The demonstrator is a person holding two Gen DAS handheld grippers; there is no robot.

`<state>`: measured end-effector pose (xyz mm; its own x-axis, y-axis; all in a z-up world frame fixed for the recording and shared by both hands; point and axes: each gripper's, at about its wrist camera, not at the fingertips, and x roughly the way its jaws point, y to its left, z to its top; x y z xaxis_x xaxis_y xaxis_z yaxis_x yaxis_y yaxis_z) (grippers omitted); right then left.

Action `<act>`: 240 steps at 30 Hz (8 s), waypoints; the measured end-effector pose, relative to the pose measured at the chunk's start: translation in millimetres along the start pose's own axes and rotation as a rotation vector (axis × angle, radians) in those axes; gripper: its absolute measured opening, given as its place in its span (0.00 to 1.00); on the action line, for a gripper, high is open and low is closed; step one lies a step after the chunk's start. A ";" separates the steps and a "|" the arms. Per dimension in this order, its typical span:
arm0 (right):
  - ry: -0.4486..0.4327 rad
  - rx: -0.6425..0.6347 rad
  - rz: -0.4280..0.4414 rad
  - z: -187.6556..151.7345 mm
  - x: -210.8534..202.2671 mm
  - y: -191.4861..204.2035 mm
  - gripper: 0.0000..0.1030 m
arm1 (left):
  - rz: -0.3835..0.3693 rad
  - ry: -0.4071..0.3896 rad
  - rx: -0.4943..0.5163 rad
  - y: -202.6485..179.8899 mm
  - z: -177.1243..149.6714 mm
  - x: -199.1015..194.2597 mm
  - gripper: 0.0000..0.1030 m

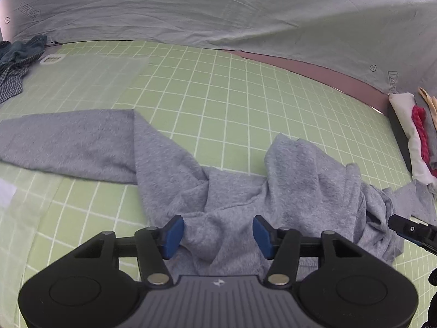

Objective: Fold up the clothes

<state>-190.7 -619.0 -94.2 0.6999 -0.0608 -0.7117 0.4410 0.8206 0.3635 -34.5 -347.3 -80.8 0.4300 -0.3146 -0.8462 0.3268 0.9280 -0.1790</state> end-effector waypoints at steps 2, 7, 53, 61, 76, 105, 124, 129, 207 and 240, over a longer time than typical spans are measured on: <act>0.011 0.019 -0.028 2.2 6.7 -1.4 0.53 | -0.043 0.018 -0.005 -4.3 8.9 10.5 0.56; 0.023 0.029 -0.051 13.2 24.7 -2.8 0.53 | -0.104 0.039 0.044 -28.1 23.6 36.2 0.56; 0.214 -0.288 -0.203 -22.6 64.5 72.9 0.83 | 0.340 -0.106 -0.466 208.4 -3.3 -18.0 0.69; 0.236 -0.324 -0.270 -72.3 64.4 128.3 1.00 | 0.336 -0.084 -0.436 267.2 -12.2 -37.8 0.71; 0.128 -0.082 -0.562 -112.4 66.0 187.1 1.00 | 0.264 -0.026 -0.324 385.5 48.3 7.1 0.71; 0.149 -0.076 -0.658 -117.5 66.7 247.9 1.00 | 0.478 -0.214 -0.436 545.5 116.6 -5.0 0.10; 0.040 -0.095 -0.615 -94.1 39.7 217.5 1.00 | 0.389 -0.184 -0.459 455.1 65.0 -34.9 0.63; 0.021 -0.076 -0.633 -94.6 17.8 175.9 1.00 | 0.332 -0.143 -0.360 377.7 45.3 -33.9 0.66; 0.032 0.004 -0.362 -42.8 -61.4 -88.7 0.45 | 0.232 0.202 -0.065 61.6 -121.4 -9.4 1.00; -0.073 0.006 -0.658 101.7 7.6 -299.0 0.06 | 0.231 0.420 -0.134 70.2 -83.0 5.1 1.00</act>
<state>-260.1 -922.6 -147.2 0.3193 -0.5868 -0.7441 0.7927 0.5957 -0.1296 -79.2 -267.2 -139.4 0.0931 -0.0152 -0.9955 0.1401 0.9901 -0.0020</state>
